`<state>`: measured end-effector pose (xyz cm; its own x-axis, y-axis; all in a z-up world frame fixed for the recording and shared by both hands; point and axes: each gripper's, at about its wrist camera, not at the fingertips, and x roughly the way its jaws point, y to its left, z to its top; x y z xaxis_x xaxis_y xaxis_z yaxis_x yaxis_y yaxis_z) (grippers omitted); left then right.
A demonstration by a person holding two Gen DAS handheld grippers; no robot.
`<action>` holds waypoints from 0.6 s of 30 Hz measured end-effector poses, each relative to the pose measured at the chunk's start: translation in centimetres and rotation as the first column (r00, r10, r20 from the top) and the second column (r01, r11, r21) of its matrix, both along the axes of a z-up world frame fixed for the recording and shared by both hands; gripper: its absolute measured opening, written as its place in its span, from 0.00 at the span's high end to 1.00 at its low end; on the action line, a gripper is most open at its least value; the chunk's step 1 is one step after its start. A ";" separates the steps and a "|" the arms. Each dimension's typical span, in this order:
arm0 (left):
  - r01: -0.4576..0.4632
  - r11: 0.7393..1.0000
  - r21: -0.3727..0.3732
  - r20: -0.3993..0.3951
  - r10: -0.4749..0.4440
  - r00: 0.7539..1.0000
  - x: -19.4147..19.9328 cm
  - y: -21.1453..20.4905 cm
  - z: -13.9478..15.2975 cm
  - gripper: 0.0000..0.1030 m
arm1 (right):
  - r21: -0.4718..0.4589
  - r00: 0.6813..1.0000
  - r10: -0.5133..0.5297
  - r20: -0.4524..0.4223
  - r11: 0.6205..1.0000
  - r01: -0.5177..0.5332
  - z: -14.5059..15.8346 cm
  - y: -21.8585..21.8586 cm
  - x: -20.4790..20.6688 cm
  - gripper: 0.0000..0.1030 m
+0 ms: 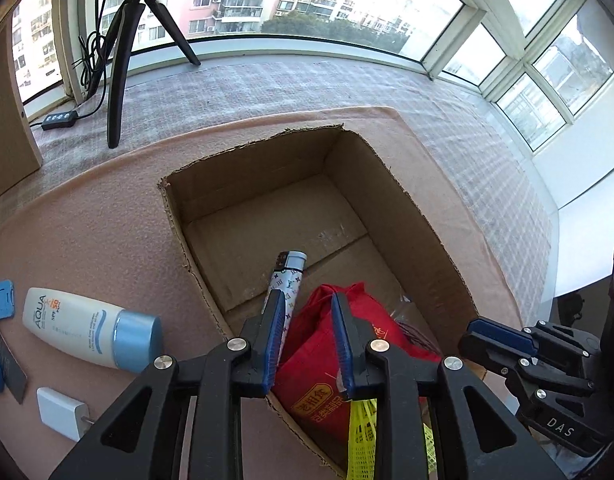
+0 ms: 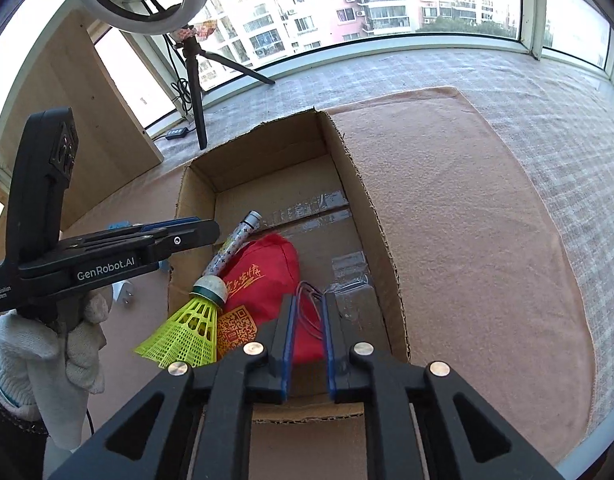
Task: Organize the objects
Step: 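Carry the lighter over the box and open the left tool, then move the left tool to the white eraser on the black card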
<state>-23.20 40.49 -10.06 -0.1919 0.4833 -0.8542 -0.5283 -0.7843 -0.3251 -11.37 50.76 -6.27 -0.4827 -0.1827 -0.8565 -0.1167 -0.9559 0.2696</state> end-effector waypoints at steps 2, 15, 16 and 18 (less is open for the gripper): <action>-0.002 1.000 -0.002 -0.012 0.002 1.000 0.2 -0.3 0.4 0.75 | -0.002 1.000 -0.019 -0.013 1.000 0.019 0.3 0.2 0.3 0.63; -0.050 0.999 0.012 -0.056 0.051 0.997 3.1 -7.4 3.0 0.75 | -0.010 0.998 0.023 -0.057 1.000 -0.023 2.4 -3.8 1.5 0.63; -0.057 0.998 0.010 -0.058 0.058 0.997 3.5 -8.3 3.1 0.75 | -0.011 0.998 0.032 -0.060 0.999 -0.032 2.5 -4.5 1.6 0.63; -0.073 0.997 0.007 -0.066 0.073 0.995 4.2 -10.1 3.5 0.75 | -0.022 0.997 0.049 -0.066 0.998 -0.051 2.7 -5.8 1.9 0.63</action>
<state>-19.02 30.35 -6.58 -0.2829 0.4699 -0.8361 -0.4900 -0.8202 -0.2952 -9.49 44.99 -3.62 -0.5272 -0.2280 -0.8185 -0.0501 -0.9533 0.2979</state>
